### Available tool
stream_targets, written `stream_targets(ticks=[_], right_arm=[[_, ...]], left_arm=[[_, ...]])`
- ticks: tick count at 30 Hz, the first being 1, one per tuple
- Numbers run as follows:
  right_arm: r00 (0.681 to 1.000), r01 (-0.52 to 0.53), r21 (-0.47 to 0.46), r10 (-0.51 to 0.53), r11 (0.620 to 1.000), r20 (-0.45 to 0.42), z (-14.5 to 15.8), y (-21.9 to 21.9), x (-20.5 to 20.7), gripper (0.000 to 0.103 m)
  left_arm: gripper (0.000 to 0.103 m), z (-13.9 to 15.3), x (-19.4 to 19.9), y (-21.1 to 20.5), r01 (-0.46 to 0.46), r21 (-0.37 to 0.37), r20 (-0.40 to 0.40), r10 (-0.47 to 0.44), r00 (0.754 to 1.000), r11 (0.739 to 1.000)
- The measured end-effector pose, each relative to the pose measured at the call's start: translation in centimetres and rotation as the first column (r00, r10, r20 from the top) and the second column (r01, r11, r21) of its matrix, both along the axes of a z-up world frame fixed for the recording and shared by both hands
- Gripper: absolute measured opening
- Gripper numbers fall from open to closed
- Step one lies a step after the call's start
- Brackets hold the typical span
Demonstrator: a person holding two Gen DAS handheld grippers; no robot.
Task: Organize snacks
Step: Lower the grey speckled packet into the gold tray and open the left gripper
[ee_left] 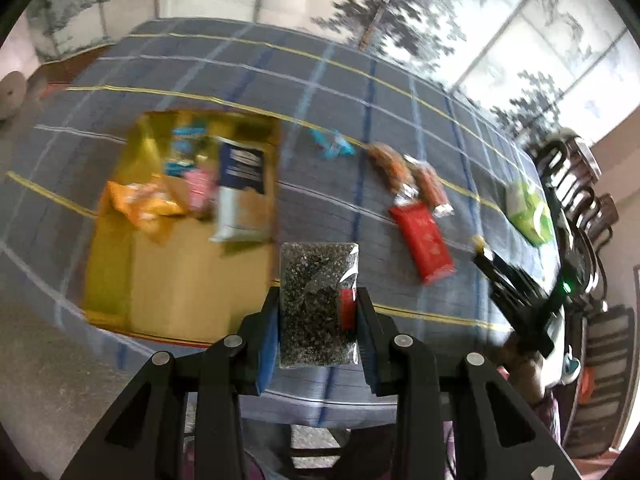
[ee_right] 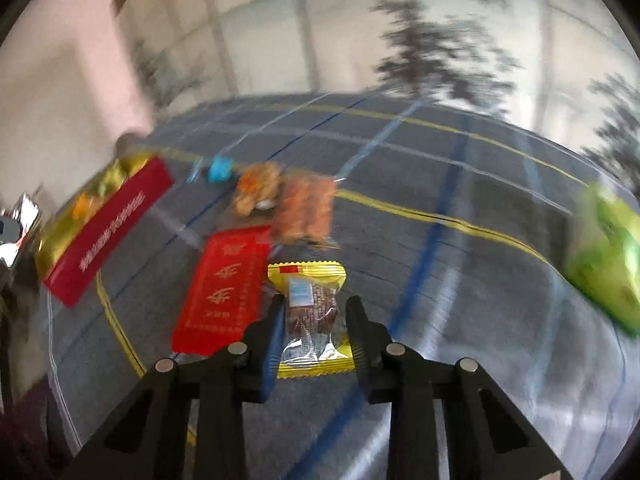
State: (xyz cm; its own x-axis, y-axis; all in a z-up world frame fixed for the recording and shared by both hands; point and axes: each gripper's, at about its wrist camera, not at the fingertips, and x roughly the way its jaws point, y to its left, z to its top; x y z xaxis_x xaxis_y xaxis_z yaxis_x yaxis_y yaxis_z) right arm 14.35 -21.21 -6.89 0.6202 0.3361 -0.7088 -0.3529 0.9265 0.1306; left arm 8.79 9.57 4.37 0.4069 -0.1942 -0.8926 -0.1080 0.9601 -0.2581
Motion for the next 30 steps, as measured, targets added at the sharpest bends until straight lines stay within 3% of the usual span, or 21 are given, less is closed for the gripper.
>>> stream_targets(ticks=[2, 8, 16, 30], right_arm=[[0.997, 0.080, 0.022, -0.081, 0.997, 0.014, 0.3, -1.3, -1.4, 0.030], [0.984, 0.175, 0.082, -0.178, 0.981, 0.026, 0.4, -3.6, -2.5, 0.030], [0.981, 0.189, 0.094, -0.192, 0.977, 0.021, 0.4, -4.0, -2.5, 0.030], [0.980, 0.200, 0.079, -0.201, 0.977, 0.009, 0.2, -3.9, -2.3, 0.030]], left_arm=[[0.031, 0.2, -0.4, 1.6, -0.028, 0.020, 0.009, 0.028, 1.000, 0.999], [0.031, -0.8, -0.8, 4.5, -0.071, 0.057, 0.005, 0.071, 0.997, 0.996], [0.031, -3.8, -0.1, 7.5, -0.107, 0.060, -0.032, 0.109, 0.994, 0.992], [0.031, -7.9, 1.1, 10.9, -0.134, 0.163, -0.064, 0.146, 0.987, 0.977]])
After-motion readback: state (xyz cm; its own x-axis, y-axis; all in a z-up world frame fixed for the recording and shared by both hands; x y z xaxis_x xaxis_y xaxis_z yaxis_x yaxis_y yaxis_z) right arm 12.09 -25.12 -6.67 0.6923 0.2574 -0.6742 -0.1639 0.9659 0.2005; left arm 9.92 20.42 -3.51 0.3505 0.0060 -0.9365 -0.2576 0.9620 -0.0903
